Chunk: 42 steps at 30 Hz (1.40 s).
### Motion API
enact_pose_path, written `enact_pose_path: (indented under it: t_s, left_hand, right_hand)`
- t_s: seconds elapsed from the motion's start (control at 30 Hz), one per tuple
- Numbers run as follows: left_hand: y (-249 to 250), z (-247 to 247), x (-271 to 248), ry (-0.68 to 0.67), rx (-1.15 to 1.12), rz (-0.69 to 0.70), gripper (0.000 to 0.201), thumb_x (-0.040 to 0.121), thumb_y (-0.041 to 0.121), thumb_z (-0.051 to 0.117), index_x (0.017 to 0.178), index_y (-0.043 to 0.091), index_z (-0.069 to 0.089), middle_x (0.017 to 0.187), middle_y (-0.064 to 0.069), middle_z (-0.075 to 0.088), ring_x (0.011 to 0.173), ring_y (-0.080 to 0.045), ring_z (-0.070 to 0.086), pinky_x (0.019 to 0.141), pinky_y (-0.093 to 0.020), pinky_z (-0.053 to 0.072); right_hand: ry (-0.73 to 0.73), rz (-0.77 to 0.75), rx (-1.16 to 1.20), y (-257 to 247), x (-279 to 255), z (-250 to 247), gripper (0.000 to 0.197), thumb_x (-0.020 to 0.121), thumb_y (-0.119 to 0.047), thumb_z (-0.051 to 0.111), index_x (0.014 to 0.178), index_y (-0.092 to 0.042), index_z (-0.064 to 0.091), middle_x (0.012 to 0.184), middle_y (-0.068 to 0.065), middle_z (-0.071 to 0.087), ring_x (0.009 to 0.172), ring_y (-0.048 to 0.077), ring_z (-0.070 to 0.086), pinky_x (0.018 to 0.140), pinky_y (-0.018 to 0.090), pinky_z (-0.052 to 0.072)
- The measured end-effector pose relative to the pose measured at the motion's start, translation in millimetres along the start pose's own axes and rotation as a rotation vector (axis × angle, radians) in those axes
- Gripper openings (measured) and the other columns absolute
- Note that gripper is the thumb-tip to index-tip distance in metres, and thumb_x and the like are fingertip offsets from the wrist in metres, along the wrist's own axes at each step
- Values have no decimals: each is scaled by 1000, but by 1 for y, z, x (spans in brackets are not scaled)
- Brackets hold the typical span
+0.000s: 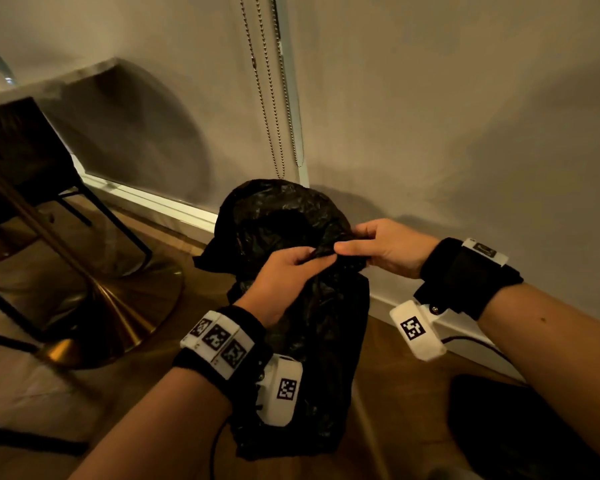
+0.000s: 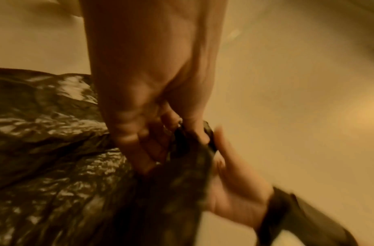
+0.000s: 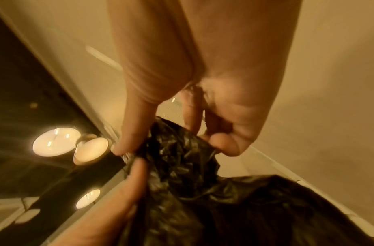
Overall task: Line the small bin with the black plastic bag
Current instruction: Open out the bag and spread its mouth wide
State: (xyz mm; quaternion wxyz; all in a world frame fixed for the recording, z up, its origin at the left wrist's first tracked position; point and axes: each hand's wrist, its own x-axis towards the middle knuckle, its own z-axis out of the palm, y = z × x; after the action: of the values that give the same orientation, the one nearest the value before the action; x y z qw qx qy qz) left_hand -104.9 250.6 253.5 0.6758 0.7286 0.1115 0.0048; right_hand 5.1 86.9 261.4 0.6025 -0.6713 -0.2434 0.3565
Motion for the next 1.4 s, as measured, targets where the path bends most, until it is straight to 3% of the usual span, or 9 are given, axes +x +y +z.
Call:
enact_pose_path:
  t_s: [0.27, 0.37, 0.47, 0.57, 0.7, 0.87, 1.0, 1.13, 1.4]
  left_hand:
    - [16, -41, -15, -105, -548, -321, 48, 93, 44, 50, 120, 8, 66, 125, -14, 66, 112, -26, 65, 95, -36, 49]
    - [30, -48, -23, -236, -172, -389, 38, 78, 43, 62, 100, 15, 75, 106, -7, 74, 92, -16, 73, 77, -28, 57]
    - [34, -49, -21, -275, 170, -367, 26, 86, 36, 65, 101, 17, 73, 102, -1, 75, 89, -10, 72, 73, -18, 56]
    - [33, -51, -19, -148, -321, -312, 43, 93, 40, 53, 123, 11, 64, 122, -9, 68, 112, -21, 65, 97, -34, 49]
    - [32, -60, -10, 3, -476, -280, 47, 93, 47, 53, 123, 13, 63, 111, -8, 73, 99, -22, 71, 87, -35, 53]
    - [50, -105, -28, -162, 95, -361, 85, 56, 76, 67, 121, 21, 66, 115, -8, 72, 102, -23, 70, 92, -35, 54]
    - [75, -87, -27, -248, 389, -94, 121, 36, 78, 77, 141, 36, 35, 127, 3, 58, 109, -13, 64, 86, -26, 53]
    - [65, -34, -17, -255, 559, -60, 59, 77, 51, 72, 125, 19, 55, 116, 5, 67, 96, -6, 67, 81, -16, 55]
    - [60, -63, -10, -59, -365, -224, 61, 91, 58, 46, 128, 12, 59, 127, -12, 65, 111, -24, 66, 86, -33, 53]
  right_hand:
    - [137, 73, 374, 0, -8, -17, 39, 87, -43, 55, 80, -12, 78, 90, 8, 76, 81, 15, 73, 76, 24, 58]
    - [99, -8, 520, -8, -16, -15, 25, 71, -38, 67, 64, -15, 77, 77, 5, 76, 72, 14, 73, 68, 25, 59]
    - [-32, -21, 353, -15, -20, -10, 23, 64, -20, 75, 85, -12, 75, 85, 8, 76, 76, 17, 73, 66, 26, 58]
    - [-82, 68, -89, -15, -13, 9, 23, 71, -12, 79, 93, -12, 70, 91, 8, 74, 84, 20, 72, 75, 29, 57]
    - [-10, 113, 10, -19, -13, 17, 23, 77, -27, 69, 90, -9, 73, 88, 7, 76, 78, 16, 73, 75, 27, 59]
    - [152, 33, 456, -41, -23, -17, 28, 78, -30, 59, 79, -10, 78, 81, 8, 76, 70, 17, 73, 61, 26, 59]
    - [153, 127, 335, -51, -12, 3, 37, 91, -34, 55, 110, -5, 66, 93, 10, 75, 78, 19, 73, 72, 30, 60]
    - [24, 34, 421, -65, -3, 30, 41, 84, -36, 60, 108, -3, 64, 96, 13, 73, 84, 21, 72, 73, 30, 59]
    - [52, 123, -664, -10, -20, 3, 19, 67, -13, 83, 83, -15, 73, 83, 1, 72, 75, 12, 66, 69, 20, 53]
